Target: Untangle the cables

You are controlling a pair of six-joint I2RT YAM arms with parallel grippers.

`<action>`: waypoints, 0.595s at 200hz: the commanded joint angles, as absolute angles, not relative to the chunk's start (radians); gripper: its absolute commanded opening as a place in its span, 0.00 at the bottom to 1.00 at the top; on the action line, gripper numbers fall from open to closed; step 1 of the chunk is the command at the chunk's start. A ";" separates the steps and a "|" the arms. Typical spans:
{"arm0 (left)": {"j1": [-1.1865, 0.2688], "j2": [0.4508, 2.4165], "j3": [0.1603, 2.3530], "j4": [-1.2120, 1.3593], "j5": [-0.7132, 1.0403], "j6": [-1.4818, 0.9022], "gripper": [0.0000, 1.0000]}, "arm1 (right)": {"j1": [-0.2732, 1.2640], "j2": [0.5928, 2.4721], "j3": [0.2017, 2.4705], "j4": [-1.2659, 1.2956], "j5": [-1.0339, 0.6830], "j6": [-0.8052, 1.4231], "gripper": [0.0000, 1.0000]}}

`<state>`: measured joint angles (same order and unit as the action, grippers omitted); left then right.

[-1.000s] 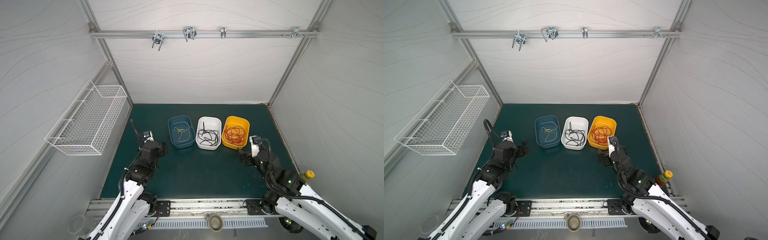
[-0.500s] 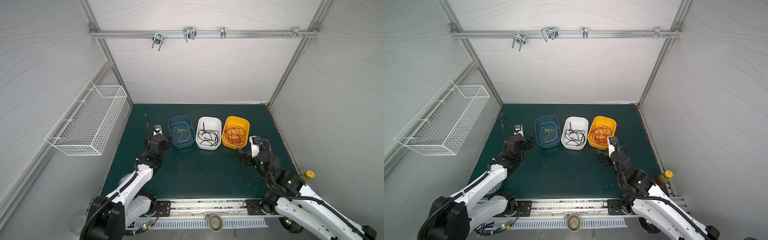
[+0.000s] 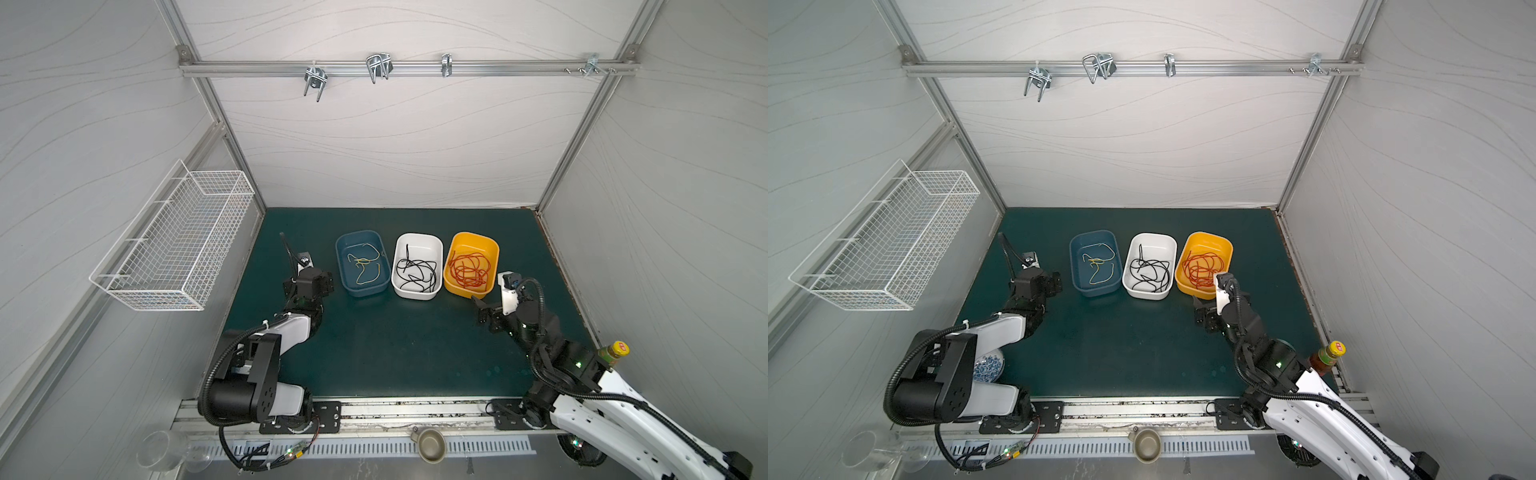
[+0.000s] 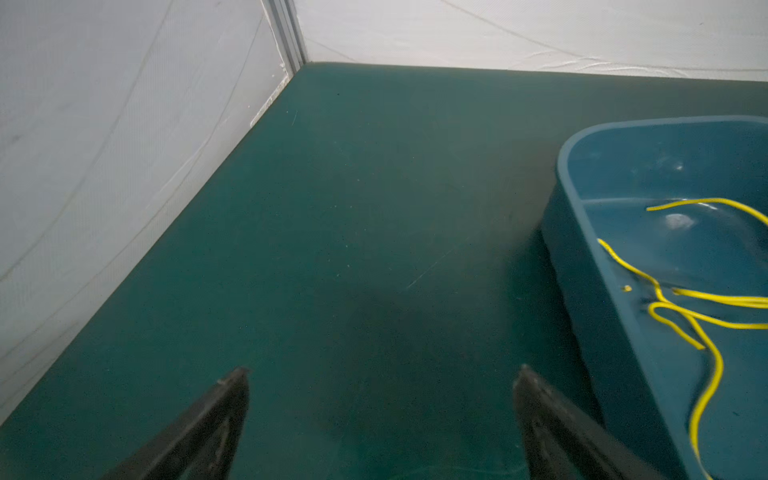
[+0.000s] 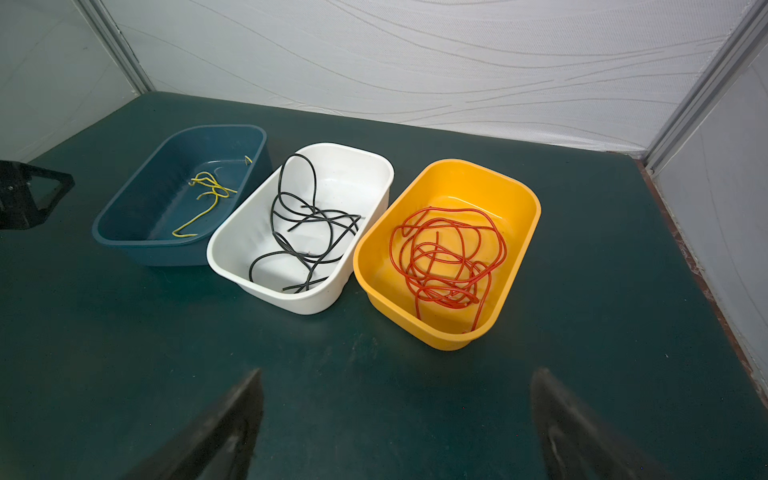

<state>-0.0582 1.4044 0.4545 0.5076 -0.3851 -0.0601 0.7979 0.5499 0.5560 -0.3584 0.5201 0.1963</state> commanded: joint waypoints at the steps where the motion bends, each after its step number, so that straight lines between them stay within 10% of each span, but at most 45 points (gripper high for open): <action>1: -0.013 1.413 0.475 0.598 -0.220 -0.060 1.00 | 0.794 0.539 0.551 -0.324 0.515 0.208 0.99; 119: 0.044 1.542 0.399 0.865 -0.178 -0.090 1.00 | 0.792 0.545 0.533 -0.294 0.519 0.170 0.99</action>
